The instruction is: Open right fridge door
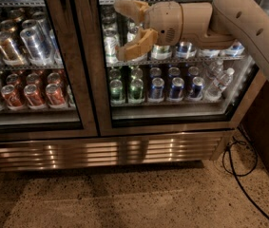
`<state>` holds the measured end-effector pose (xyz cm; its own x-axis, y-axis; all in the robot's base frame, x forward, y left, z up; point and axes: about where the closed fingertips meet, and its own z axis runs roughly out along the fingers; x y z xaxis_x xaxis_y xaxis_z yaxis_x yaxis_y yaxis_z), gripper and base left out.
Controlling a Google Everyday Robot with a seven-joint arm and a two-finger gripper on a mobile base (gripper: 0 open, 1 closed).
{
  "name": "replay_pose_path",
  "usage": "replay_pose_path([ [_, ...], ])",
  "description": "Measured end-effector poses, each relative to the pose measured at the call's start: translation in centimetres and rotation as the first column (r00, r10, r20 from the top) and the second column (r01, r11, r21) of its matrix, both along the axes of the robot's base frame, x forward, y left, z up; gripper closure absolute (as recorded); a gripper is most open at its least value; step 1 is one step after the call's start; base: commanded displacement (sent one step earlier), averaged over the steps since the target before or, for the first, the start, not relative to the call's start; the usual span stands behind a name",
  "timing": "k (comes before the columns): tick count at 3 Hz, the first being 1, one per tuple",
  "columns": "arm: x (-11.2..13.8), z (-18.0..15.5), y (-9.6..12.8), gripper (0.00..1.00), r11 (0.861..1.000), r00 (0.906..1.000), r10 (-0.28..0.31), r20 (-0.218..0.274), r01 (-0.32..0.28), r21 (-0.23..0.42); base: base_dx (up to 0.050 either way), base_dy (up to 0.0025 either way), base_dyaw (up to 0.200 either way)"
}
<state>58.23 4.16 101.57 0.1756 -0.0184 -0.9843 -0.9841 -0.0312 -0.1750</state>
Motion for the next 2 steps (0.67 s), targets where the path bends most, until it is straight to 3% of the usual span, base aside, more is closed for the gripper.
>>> replay_pose_path([
  [2,-0.1,-0.1,1.3,0.00,0.999,0.9997,0.023,-0.001,-0.023,-0.023,0.000,0.00000,0.000],
])
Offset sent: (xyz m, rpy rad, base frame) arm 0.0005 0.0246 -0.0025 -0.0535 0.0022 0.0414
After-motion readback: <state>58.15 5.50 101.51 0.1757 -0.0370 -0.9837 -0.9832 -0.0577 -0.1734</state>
